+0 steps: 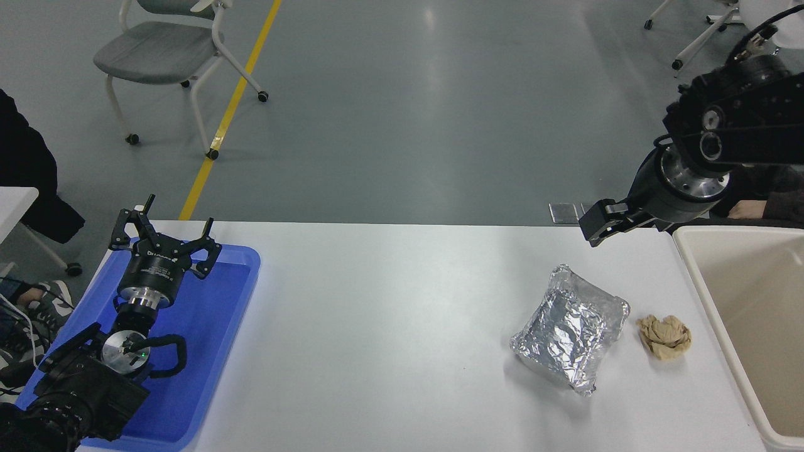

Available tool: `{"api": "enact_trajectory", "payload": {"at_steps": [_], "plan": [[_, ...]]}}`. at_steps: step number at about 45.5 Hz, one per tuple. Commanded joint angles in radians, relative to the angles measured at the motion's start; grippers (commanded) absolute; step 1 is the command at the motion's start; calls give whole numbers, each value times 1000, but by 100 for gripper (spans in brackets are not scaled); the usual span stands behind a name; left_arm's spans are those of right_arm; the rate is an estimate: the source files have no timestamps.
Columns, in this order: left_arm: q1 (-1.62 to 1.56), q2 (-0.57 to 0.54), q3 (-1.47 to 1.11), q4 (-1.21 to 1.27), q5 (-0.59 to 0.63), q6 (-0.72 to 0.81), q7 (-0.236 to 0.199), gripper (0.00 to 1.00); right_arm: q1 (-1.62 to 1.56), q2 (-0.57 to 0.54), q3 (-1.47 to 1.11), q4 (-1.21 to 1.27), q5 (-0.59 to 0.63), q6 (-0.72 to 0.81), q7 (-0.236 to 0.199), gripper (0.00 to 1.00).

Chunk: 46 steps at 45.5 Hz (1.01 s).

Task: Pick up paper cup place in dustbin

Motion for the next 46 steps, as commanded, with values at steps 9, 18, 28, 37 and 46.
{"api": "enact_trajectory", "payload": {"at_steps": [9, 18, 28, 37, 46], "plan": [[1, 0, 1, -1, 0, 0, 0, 100, 165, 81, -51, 125, 211, 18, 0, 100], [1, 0, 1, 2, 0, 0, 1, 100, 223, 80, -75, 198, 211, 49, 0, 100], [1, 0, 1, -1, 0, 0, 1, 100, 256, 78, -94, 217, 214, 151, 1, 100], [2, 0, 1, -1, 0, 0, 1, 100, 260, 68, -111, 230, 221, 207, 1, 100], [2, 0, 1, -1, 0, 0, 1, 100, 254, 77, -104, 229, 224, 222, 9, 100]]}}
